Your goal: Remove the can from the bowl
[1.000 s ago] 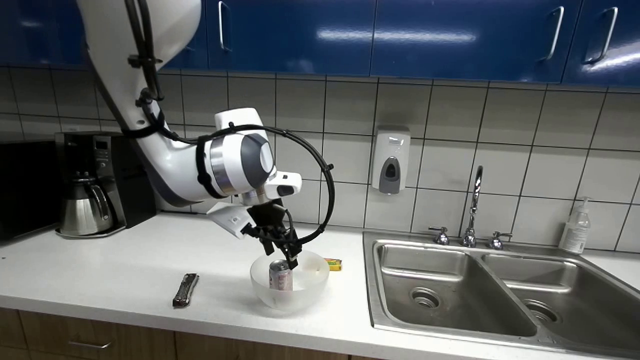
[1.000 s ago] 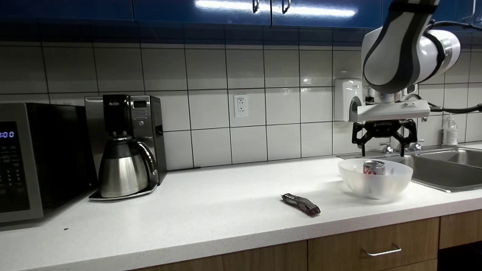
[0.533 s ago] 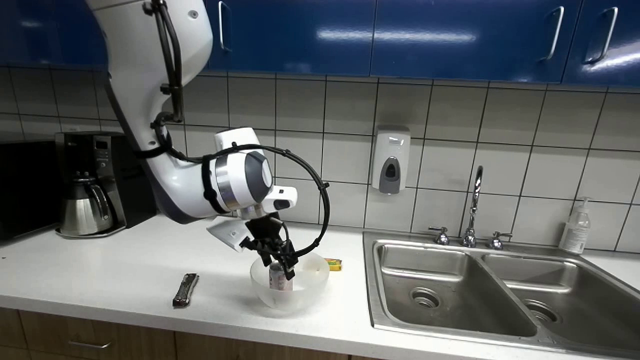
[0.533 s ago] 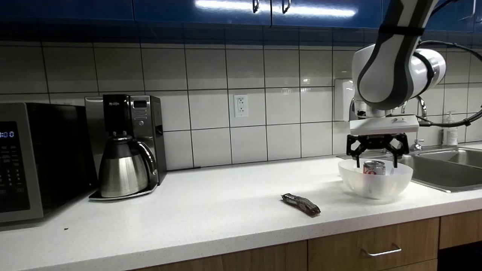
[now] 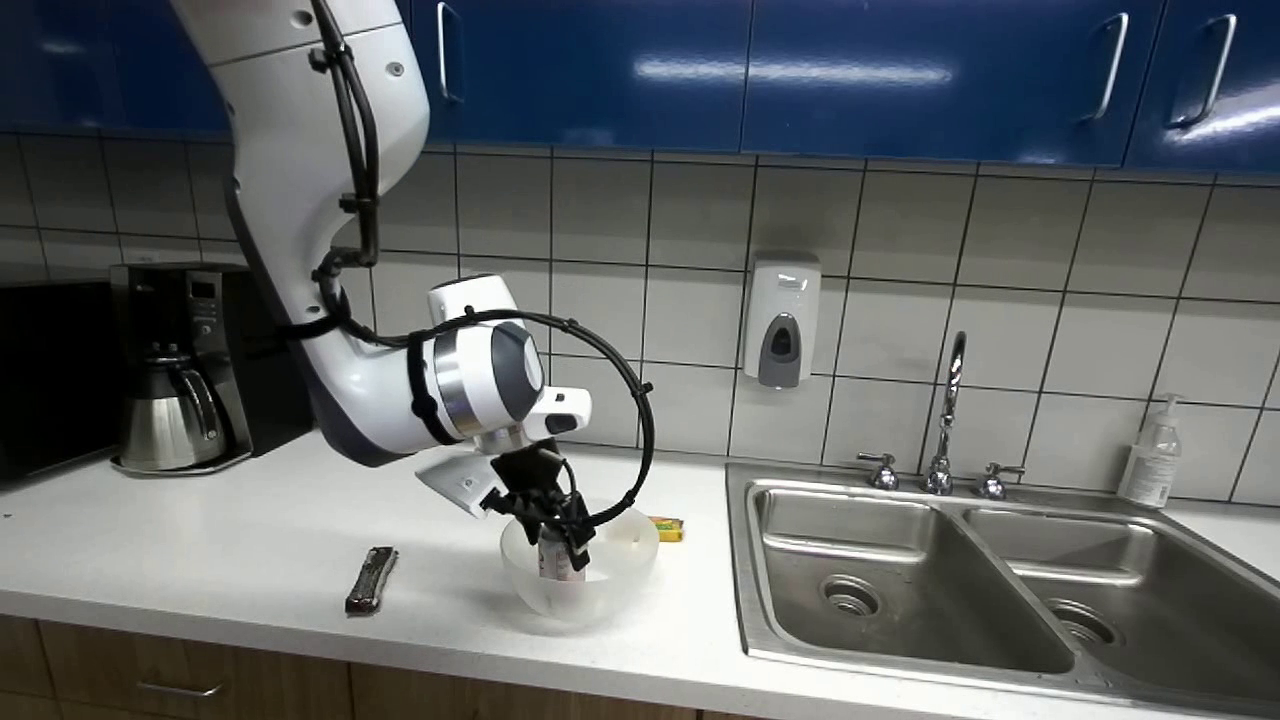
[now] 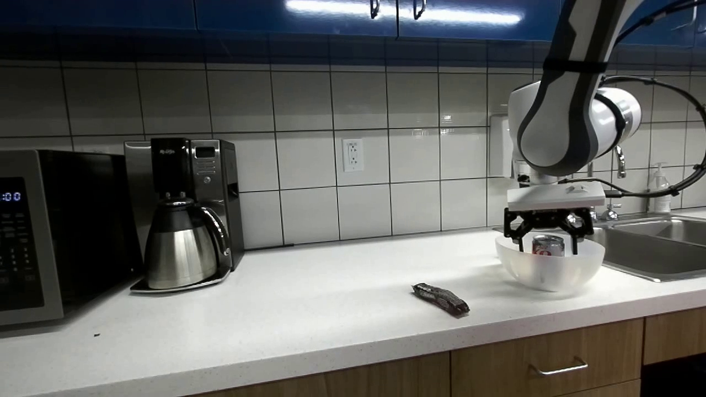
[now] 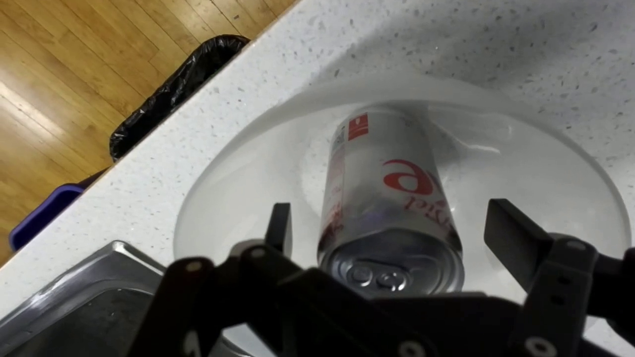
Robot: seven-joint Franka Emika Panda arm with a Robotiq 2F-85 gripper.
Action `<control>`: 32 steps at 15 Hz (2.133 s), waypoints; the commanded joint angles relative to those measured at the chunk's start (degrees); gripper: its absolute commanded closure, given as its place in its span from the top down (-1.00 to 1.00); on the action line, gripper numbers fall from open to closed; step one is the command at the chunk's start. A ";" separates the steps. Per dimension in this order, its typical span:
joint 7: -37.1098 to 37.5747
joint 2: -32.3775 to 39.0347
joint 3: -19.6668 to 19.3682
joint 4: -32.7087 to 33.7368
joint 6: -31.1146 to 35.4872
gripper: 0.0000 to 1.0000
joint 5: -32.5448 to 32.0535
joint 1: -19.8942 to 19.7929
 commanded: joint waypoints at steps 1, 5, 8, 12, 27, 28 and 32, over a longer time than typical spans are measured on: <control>2.00 0.88 -2.80 1.05 0.78 1.00 -0.58 2.77; 2.01 0.83 -3.79 0.59 0.96 0.16 -0.23 3.51; 2.45 0.52 -4.61 0.30 1.14 -0.21 -0.57 4.10; 2.66 -1.01 -5.27 -0.32 0.64 -0.21 -0.96 5.05; 12.20 -18.55 -6.09 -2.30 -4.89 -0.21 -12.20 12.13; 12.54 -19.24 -5.57 -2.37 -5.24 -0.21 -12.17 12.45; 14.57 -19.25 -3.85 -1.95 -4.68 -0.21 -11.32 14.03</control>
